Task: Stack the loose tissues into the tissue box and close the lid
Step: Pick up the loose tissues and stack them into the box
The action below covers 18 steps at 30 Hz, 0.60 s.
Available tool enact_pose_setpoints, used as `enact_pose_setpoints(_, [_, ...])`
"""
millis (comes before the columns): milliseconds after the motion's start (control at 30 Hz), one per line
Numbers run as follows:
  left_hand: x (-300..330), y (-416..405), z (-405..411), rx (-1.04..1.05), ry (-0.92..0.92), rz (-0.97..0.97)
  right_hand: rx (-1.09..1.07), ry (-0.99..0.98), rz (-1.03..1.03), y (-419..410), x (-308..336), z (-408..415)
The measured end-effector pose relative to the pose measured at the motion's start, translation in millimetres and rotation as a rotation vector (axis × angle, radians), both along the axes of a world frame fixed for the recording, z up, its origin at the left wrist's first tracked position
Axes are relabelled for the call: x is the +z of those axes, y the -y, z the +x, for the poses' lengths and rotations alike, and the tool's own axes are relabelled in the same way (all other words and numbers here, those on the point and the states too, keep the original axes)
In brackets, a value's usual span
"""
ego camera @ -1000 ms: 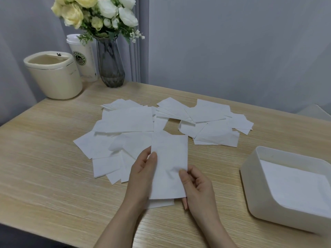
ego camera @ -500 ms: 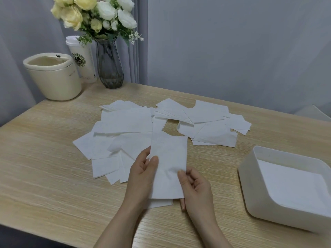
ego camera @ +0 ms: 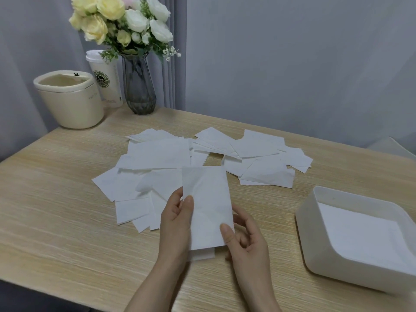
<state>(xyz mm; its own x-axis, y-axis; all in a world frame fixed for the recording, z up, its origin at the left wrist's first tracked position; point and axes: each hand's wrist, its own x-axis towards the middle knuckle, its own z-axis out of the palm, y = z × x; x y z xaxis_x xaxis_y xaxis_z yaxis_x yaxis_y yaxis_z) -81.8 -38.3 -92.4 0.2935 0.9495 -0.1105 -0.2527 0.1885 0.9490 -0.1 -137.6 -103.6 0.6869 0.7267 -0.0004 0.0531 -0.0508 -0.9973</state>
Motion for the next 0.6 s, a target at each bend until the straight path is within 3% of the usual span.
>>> enact_pose_setpoints(200, [12.7,19.9,16.8,0.238,0.175,-0.146,-0.087,-0.268,0.109,11.9,21.6,-6.9])
enact_pose_setpoints(367, [24.7,38.2,33.2,0.289,0.209,-0.192,-0.090,-0.137,0.108,17.2,28.9,-20.8])
enact_pose_setpoints(600, [29.5,41.6,27.2,0.094,0.215,-0.088,-0.082,-0.039,0.052,24.6,39.1,6.7])
